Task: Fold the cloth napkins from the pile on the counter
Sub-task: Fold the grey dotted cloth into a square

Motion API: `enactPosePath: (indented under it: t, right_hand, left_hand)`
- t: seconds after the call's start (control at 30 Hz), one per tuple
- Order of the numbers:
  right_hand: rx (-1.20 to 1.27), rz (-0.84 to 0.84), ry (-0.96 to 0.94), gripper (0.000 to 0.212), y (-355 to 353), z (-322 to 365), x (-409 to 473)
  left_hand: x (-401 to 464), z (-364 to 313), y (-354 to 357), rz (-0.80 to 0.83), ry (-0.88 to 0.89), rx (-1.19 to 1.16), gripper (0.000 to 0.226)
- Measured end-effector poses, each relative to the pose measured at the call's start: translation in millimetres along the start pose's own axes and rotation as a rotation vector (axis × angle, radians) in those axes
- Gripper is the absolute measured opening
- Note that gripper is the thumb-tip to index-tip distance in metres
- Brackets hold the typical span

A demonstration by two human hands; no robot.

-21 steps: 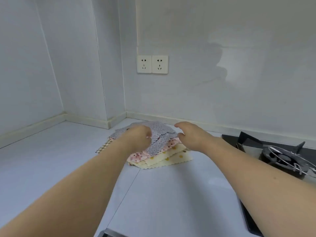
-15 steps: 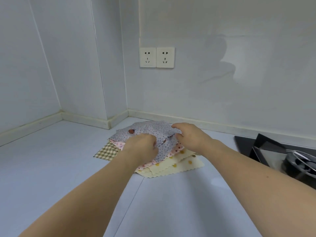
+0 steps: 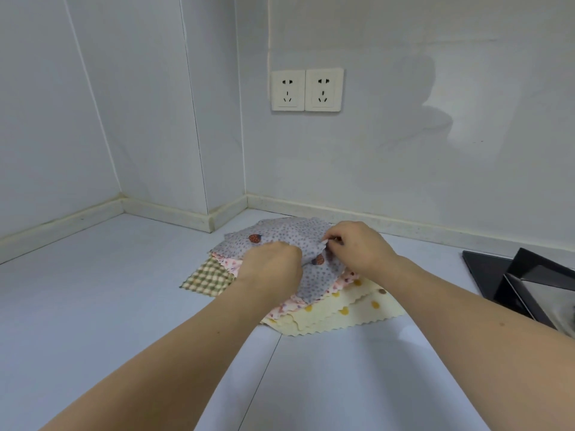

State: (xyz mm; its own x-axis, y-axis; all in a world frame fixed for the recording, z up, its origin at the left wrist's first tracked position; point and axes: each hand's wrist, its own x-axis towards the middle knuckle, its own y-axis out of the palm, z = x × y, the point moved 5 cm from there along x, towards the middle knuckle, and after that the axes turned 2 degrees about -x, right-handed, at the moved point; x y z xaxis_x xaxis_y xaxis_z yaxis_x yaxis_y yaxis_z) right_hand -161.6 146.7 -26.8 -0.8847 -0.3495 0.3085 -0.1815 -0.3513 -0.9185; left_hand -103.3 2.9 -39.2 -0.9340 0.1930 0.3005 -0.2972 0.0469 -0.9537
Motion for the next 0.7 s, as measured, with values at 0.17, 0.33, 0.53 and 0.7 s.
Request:
enactPosePath:
  t: [0.17,0.33,0.53,0.7]
  right_hand:
    - [0.123,-0.138,0.002,0.019,-31.0,12.2,-3.7]
    - [0.246,-0.244,0.03,0.015,-92.8,35.2,-24.0]
    - [0.238,-0.306,0.007,0.015,-185.2,72.1,-75.3]
    - [0.053,-0.143,0.041,0.022,-232.9,96.2,-127.7]
  left_hand:
    - [-5.5,9.4,-35.7,-0.168,-0.142,-0.21,0.01]
    - [-15.5,4.8,-109.9,-0.334,-0.134,-0.327,0.017]
    - [-48.9,-12.0,-197.7,-0.377,-0.106,-0.411,0.022]
    - [-94.3,-30.4,-247.6,-0.354,-0.055,-0.388,0.024]
